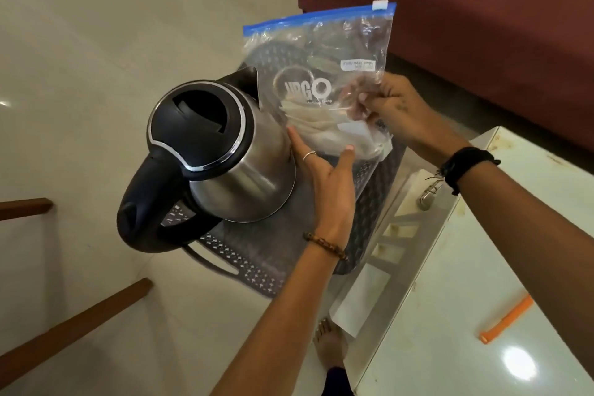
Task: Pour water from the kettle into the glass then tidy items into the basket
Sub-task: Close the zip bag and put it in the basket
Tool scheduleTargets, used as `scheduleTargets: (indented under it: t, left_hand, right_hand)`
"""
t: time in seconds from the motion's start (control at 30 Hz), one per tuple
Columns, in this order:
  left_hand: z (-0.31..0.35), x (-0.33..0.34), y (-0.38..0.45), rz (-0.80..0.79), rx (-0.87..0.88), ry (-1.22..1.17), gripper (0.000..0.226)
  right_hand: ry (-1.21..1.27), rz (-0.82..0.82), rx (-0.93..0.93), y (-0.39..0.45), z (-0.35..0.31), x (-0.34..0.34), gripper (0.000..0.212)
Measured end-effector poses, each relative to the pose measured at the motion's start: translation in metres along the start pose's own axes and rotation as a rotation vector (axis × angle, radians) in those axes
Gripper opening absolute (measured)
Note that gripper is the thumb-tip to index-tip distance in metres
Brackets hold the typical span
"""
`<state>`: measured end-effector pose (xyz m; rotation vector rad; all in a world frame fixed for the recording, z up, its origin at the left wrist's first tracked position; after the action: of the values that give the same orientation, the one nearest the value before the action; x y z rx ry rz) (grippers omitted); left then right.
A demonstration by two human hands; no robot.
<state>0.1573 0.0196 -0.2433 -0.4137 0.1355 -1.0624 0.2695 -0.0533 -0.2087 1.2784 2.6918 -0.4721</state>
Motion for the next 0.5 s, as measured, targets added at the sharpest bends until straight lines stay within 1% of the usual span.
scheduleTargets:
  t: [0.13, 0.23, 0.3, 0.43, 0.5]
  left_hand:
    - [0.004, -0.001, 0.013, 0.029, 0.003, 0.029, 0.089]
    - [0.006, -0.001, 0.022, 0.028, 0.024, 0.096, 0.088]
    - [0.007, -0.001, 0.027, 0.032, 0.045, 0.139, 0.085]
    - [0.002, -0.004, 0.044, 0.037, 0.026, 0.238, 0.082]
    - [0.0, -0.005, 0.05, 0.033, 0.023, 0.277, 0.081]
  right_hand:
    - [0.066, 0.025, -0.018, 0.005, 0.003, 0.015, 0.024]
    - [0.117, 0.012, -0.006, 0.006, 0.012, 0.028, 0.028]
    - [0.01, 0.048, -0.003, 0.004, 0.015, 0.029, 0.028]
    - [-0.363, 0.276, 0.038, -0.004, 0.021, 0.008, 0.016]
    - [-0.38, 0.329, 0.045, -0.004, 0.02, 0.004, 0.013]
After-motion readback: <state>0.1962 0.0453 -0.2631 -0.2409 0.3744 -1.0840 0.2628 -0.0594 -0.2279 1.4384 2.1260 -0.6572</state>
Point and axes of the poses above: each hand's wrist, its own y-axis towards the middle knuckle, its own x-axis out of the palm, z = x × y, the point moved 10 cm from there along y, towards the middle knuckle, and after that the axes turned 6 degrees about -z, right-handed, at the moved point
